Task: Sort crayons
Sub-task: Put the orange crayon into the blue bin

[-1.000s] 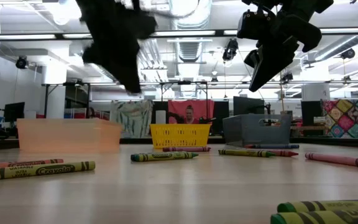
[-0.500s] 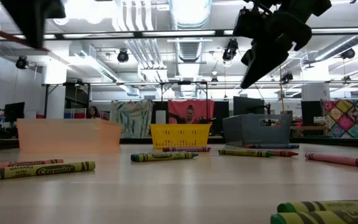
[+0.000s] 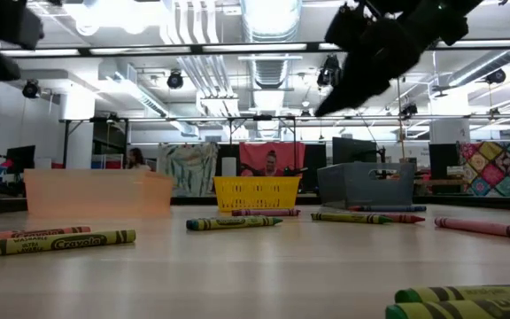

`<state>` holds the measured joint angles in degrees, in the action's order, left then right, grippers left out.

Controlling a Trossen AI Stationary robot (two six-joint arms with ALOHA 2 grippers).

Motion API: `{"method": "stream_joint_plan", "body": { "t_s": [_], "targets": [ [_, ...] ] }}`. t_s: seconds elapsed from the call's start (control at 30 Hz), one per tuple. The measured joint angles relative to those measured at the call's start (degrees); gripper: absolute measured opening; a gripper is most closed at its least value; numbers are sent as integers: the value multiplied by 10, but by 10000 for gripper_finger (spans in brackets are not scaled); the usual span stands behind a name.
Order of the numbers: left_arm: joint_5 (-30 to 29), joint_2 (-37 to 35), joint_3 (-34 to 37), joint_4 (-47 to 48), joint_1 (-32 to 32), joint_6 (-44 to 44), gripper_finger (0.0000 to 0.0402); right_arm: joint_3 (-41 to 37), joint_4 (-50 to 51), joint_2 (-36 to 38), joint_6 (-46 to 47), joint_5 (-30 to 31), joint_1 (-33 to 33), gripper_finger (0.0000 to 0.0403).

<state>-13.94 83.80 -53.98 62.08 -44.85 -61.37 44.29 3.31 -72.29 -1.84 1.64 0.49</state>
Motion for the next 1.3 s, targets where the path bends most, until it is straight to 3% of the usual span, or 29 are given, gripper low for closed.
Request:
{"method": "stream_joint_plan", "body": {
  "t_s": [0.17,0.63,0.93,1.3],
  "targets": [
    [2,-11,20,-33,-13,-9,0,9,-74,0,-59,0,-4,9],
    [1,-15,63,-95,-41,-4,0,91,-88,0,-167,0,-74,9],
    [30,-22,142,-145,-43,-18,0,102,-87,0,-162,-1,-90,9],
    [33,-24,134,-145,-43,-24,55,100,-82,0,-138,-1,-90,9]
  ]
}}
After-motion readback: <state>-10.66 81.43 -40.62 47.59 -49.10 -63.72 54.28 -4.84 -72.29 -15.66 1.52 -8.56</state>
